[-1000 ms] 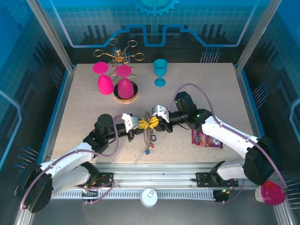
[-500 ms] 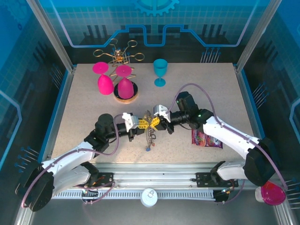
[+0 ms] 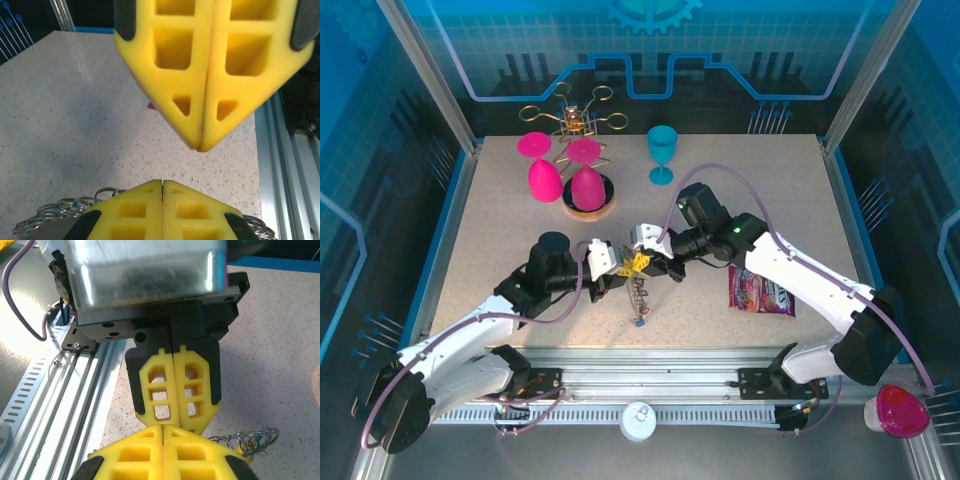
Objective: Put the keys on the keyring
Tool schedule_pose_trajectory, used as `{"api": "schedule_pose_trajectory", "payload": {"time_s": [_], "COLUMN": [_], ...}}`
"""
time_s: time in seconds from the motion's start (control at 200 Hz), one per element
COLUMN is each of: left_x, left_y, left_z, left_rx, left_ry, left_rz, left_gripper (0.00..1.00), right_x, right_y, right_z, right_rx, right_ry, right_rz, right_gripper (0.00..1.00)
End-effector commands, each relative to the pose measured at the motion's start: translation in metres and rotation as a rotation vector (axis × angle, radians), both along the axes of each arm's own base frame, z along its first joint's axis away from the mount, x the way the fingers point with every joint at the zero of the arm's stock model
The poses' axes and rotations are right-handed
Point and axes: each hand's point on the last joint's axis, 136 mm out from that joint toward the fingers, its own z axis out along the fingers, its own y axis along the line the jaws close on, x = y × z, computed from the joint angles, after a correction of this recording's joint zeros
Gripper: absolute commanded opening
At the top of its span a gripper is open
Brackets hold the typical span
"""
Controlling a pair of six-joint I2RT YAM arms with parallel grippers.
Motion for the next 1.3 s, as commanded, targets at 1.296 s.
{"api": "schedule_pose_trajectory", "payload": {"time_s": [1.296], "left_x": [-0.001], "left_y": [-0.007], "left_z": [0.037], "left_rx": [-0.181], "left_ry": [-0.144], "left_rz": [-0.02], "left_gripper": [0.0], "right_x": [0.018], "right_y": [0.001], "right_z": [-0.019], "right_rx": [0.264], "right_ry": [-0.017], "right_rz": [-0.062], "right_gripper": [0.21]}}
